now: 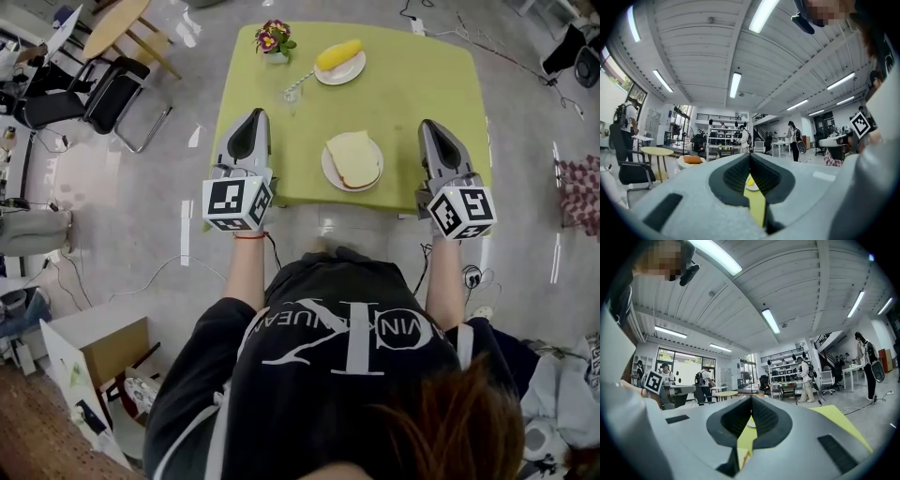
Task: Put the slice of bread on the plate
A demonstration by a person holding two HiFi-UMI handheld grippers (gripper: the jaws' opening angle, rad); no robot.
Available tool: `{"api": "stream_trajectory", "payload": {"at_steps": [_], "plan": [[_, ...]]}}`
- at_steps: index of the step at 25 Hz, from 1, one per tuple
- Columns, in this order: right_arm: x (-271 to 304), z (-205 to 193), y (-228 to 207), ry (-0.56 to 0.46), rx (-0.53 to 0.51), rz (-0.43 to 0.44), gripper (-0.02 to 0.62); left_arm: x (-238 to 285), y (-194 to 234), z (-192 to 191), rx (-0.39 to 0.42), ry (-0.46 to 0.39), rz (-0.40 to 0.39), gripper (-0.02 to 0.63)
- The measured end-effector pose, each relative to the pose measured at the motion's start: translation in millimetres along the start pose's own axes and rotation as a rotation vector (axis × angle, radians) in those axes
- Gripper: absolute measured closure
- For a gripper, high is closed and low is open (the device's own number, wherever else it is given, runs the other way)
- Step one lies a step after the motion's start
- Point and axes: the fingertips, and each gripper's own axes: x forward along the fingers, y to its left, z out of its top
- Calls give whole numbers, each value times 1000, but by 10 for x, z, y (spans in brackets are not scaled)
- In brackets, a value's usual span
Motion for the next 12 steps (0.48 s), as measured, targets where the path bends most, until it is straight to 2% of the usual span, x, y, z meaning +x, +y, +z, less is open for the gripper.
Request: {"api": "stream_trajectory", "payload": {"at_steps": [12], "plan": [[23,-30,-16,7,5,2,595,36,-5,-61,-9,14,-2,604]]}}
